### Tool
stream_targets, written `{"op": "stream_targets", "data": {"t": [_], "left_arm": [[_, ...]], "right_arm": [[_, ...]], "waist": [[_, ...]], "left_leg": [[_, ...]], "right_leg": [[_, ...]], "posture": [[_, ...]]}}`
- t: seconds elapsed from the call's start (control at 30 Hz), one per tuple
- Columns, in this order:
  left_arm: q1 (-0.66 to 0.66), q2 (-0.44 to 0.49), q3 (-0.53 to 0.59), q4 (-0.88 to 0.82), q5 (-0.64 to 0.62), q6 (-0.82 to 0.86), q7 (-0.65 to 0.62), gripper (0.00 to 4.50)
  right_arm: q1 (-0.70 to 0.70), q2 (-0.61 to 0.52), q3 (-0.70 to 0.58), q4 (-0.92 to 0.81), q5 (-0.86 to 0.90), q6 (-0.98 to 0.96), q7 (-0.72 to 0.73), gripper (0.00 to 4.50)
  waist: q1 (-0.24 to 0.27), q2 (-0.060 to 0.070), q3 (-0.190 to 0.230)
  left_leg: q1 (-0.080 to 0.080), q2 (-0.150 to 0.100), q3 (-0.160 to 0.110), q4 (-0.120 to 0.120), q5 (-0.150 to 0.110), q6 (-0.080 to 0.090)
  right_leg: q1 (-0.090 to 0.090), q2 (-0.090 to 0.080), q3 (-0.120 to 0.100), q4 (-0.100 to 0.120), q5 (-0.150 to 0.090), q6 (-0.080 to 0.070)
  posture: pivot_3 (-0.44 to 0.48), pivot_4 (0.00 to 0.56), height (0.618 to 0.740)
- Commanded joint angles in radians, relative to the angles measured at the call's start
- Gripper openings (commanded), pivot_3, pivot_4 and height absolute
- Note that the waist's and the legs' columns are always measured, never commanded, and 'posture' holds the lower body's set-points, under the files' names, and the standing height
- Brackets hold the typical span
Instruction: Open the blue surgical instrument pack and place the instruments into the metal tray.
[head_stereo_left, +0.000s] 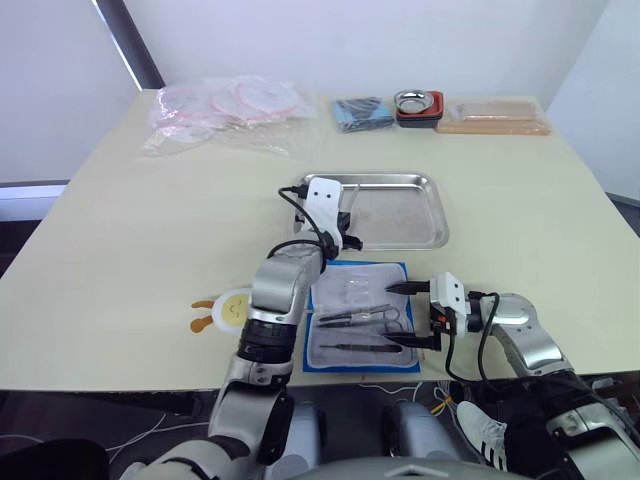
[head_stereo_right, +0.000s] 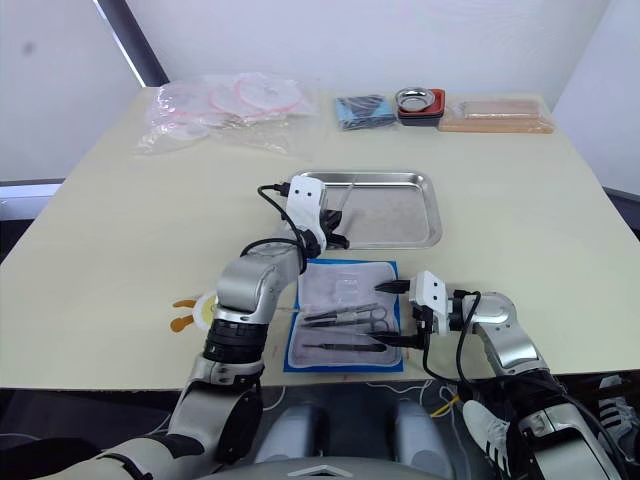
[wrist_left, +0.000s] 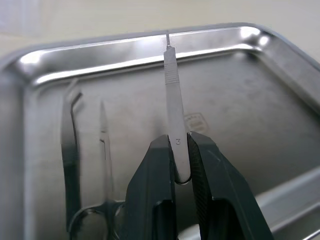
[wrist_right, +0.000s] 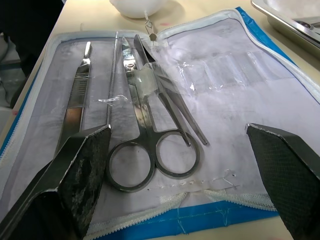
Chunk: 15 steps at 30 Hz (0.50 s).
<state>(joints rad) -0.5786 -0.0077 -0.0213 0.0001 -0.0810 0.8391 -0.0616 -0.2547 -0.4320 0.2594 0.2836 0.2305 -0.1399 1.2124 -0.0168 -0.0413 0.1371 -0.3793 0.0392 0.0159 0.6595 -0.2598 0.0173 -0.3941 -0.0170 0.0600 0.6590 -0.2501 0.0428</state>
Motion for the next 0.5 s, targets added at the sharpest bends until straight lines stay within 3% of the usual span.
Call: {"op": "stream_targets", "data": {"t": [0.03,0.5], "left_arm": [[-0.011,-0.019,0.031,0.024,0.008,-0.058,0.047,0.05],[-0.009,-0.033,0.028,0.144,0.02,-0.141,0.079,0.05]], "right_arm": [[0.06,0.0,0.056,0.079,-0.063,0.032,-0.002,4.5],[0.066,0.005,0.059,0.07,-0.065,0.034,-0.011,4.5]], "waist": [[0.0,0.0,0.0],[0.0,0.0,-0.001]], "left_leg": [[0.0,0.0,0.0,0.0,0.0,0.0],[0.0,0.0,0.0,0.0,0.0,0.0]], "right_leg": [[0.0,0.0,0.0,0.0,0.0,0.0],[0.0,0.0,-0.002,0.0,0.0,0.0]], "posture": [[0.0,0.15,0.74],[0.0,0.15,0.74]]}}
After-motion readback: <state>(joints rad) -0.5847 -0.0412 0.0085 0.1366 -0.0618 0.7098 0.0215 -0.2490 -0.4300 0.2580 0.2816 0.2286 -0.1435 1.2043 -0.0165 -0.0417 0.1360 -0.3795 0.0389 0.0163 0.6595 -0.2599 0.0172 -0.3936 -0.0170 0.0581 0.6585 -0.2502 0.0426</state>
